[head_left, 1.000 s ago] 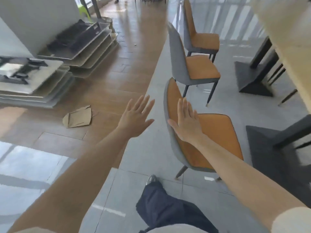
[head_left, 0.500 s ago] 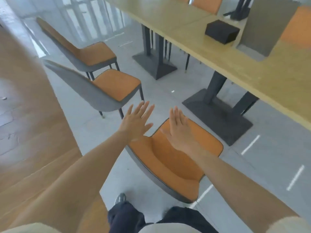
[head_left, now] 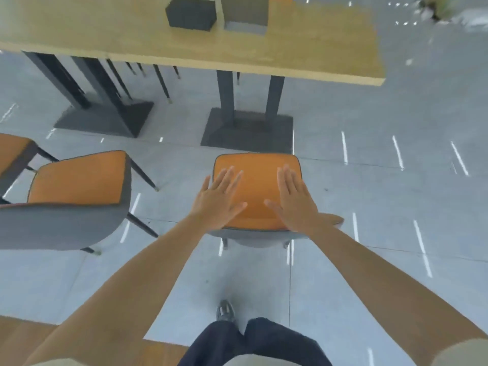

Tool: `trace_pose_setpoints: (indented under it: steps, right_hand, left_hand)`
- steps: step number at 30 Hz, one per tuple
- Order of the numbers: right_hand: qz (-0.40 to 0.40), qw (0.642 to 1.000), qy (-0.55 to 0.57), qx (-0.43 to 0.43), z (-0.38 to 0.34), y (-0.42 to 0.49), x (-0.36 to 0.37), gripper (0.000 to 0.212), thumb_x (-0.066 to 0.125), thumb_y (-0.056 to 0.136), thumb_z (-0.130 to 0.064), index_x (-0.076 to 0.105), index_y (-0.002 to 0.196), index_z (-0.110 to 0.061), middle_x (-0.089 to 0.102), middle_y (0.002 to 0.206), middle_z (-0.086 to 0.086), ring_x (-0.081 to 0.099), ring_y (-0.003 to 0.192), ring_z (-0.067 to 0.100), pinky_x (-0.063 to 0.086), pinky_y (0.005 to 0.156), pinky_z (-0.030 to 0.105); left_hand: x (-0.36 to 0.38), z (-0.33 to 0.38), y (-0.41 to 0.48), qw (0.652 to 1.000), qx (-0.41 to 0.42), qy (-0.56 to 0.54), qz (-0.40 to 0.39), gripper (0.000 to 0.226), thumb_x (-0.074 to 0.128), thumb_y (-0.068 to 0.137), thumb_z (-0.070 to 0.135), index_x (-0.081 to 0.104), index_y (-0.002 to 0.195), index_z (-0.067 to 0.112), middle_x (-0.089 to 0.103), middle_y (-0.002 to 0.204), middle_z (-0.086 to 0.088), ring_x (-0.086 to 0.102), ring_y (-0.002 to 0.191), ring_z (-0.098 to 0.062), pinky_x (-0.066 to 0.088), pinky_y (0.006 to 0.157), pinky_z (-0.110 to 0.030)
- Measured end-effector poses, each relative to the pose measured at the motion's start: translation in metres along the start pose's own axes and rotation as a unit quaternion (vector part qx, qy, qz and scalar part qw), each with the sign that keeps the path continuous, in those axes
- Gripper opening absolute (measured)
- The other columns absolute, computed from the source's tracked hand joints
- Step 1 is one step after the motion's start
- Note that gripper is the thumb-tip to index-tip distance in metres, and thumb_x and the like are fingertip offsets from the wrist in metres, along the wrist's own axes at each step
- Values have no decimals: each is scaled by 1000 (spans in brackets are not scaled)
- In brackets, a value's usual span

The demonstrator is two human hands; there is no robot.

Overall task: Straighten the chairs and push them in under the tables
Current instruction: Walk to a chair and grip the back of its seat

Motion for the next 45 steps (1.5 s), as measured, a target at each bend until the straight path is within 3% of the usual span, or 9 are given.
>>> trace_pose_setpoints:
  steps: [6, 9, 11, 13, 15, 17, 19, 33, 45]
  right_hand:
    - [-31, 998, 41, 21, 30, -40, 29, 78, 33, 95, -51, -13, 148, -17, -12, 159, 5, -3, 148, 24, 7, 118, 43]
    - [-51, 998, 23, -8, 43, -53, 31, 82, 41, 92, -53, -9, 149, -20, 1, 160, 4, 10, 146, 24, 12, 118, 41]
    - [-55, 998, -12, -26, 47, -55, 29, 85, 51, 89, -49, -2, 150, -22, 20, 157, 4, 26, 140, 25, 18, 115, 38]
    - [-61, 997, -39, -22, 53, -48, 28, 83, 59, 87, -41, 6, 150, -24, 43, 143, 6, 42, 128, 28, 31, 105, 37]
    - [-58, 996, -68, -2, 61, -39, 27, 77, 61, 85, -32, 16, 148, -26, 56, 122, 7, 53, 108, 29, 41, 85, 35]
    - [-36, 994, -99, 7, 64, -34, 28, 62, 60, 84, -25, 32, 140, -26, 60, 109, 7, 57, 97, 29, 39, 71, 33]
    - [-14, 994, -110, 3, 62, -33, 27, 46, 56, 85, -19, 45, 129, -23, 61, 103, 6, 59, 93, 29, 35, 68, 30]
    - [41, 994, -88, 44, 73, 34, 13, 36, 56, 87, -19, 52, 122, -22, 63, 111, 4, 58, 104, 29, 40, 89, 35]
    - [19, 995, -77, 60, 73, 129, -17, 34, 56, 88, -20, 51, 122, -22, 63, 110, 3, 58, 103, 28, 40, 86, 34]
  left_hand:
    - [29, 24, -27, 998, 40, 11, -50, 91, 48, 83, 63, -6, 148, 29, -17, 158, -3, -9, 147, -19, 1, 119, -44]
    - [44, 28, -31, 996, 32, 25, -85, 90, 57, 84, 50, -3, 149, 29, -8, 159, -4, 1, 148, -21, 8, 119, -43]
    - [47, 30, -28, 996, 18, 13, -82, 81, 57, 88, 38, 4, 149, 30, 5, 159, -4, 17, 145, -23, 19, 116, -40]
    - [49, 33, -21, 998, 4, 1, -70, 73, 57, 88, 30, 14, 148, 30, 21, 156, -2, 38, 134, -27, 36, 105, -38]
    - [50, 35, -14, 998, -7, 0, -66, 66, 58, 88, 26, 25, 144, 32, 37, 148, 1, 49, 123, -27, 44, 91, -37]
    - [51, 34, -8, 998, -8, 1, -63, 59, 56, 88, 24, 31, 141, 33, 50, 136, 2, 53, 117, -26, 45, 87, -36]
    - [52, 32, -5, 998, -3, 3, -63, 56, 55, 89, 23, 33, 140, 33, 55, 131, 1, 54, 116, -26, 46, 87, -36]
    - [33, 2, 68, 998, 39, 3, -46, 60, 55, 91, 19, 29, 144, 30, 53, 133, -2, 52, 119, -28, 47, 94, -39]
    - [-1, -49, 166, 996, 78, 23, -42, 59, 57, 90, 20, 31, 143, 29, 57, 127, -2, 54, 114, -25, 47, 91, -37]
Point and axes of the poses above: each hand's wrist, its own y-axis towards the middle knuckle, its own x-axis out of the palm, z = x × y, the point moved 6 cm from there along y, towards the middle knuckle
